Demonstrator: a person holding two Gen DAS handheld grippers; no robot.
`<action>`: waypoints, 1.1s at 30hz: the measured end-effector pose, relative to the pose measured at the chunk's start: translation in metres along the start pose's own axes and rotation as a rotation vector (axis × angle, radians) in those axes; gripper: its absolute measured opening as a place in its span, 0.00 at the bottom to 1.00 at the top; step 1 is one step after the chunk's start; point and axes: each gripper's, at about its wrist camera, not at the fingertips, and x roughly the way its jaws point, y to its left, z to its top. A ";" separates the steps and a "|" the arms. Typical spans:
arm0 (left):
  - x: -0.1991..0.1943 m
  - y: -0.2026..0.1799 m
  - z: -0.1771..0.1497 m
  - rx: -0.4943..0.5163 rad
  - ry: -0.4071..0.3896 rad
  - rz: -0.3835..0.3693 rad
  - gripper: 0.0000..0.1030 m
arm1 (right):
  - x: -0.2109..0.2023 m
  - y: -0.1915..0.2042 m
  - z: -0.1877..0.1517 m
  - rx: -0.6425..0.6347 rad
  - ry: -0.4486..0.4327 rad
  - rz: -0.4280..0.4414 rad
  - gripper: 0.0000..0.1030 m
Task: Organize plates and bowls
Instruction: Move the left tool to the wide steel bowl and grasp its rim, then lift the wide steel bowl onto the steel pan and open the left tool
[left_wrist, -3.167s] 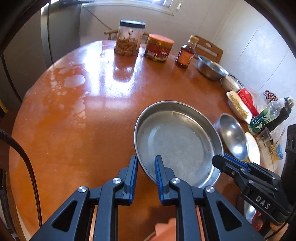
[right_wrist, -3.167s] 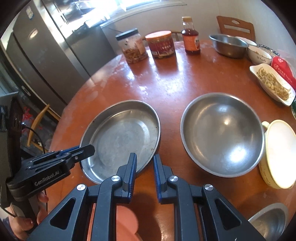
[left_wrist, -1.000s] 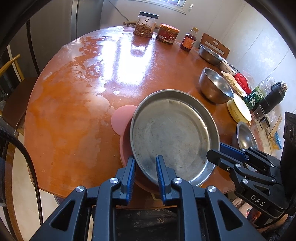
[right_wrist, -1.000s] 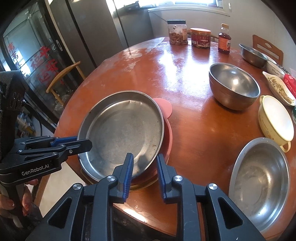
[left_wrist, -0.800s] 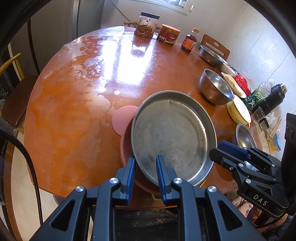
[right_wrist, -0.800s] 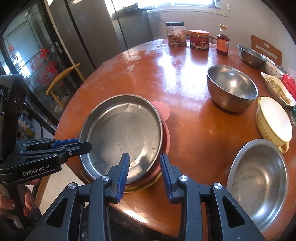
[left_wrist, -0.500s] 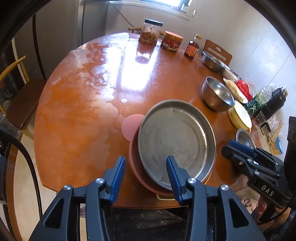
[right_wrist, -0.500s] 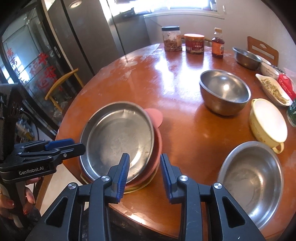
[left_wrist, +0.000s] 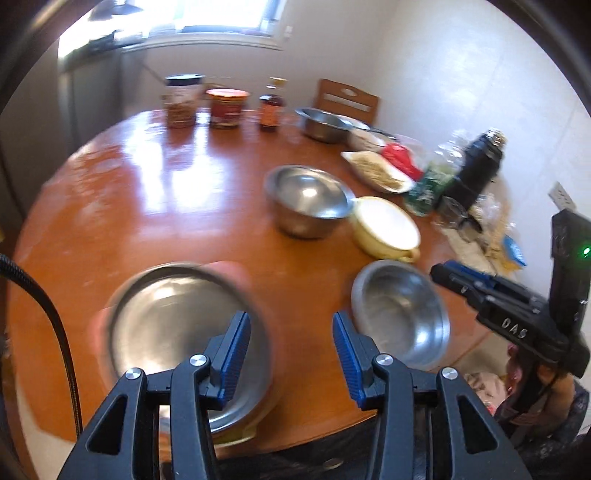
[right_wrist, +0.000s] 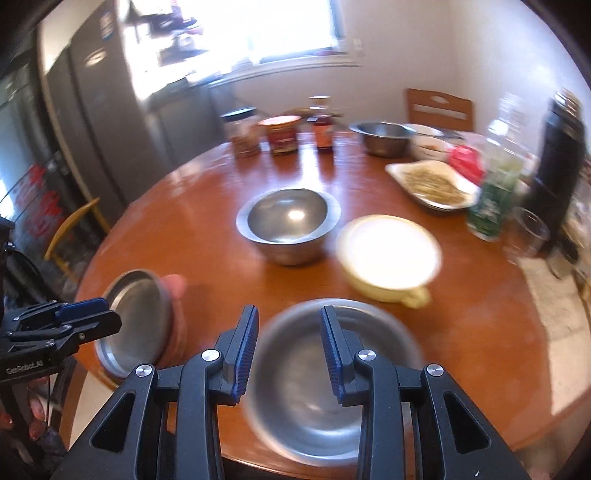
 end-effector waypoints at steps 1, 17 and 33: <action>0.007 -0.008 0.002 0.005 0.010 -0.009 0.45 | -0.001 -0.010 -0.002 0.014 0.006 -0.015 0.34; 0.086 -0.064 -0.006 0.050 0.160 -0.047 0.45 | 0.021 -0.084 -0.045 0.135 0.152 0.028 0.30; 0.113 -0.062 -0.016 0.036 0.239 -0.023 0.27 | 0.032 -0.078 -0.047 0.106 0.163 0.049 0.14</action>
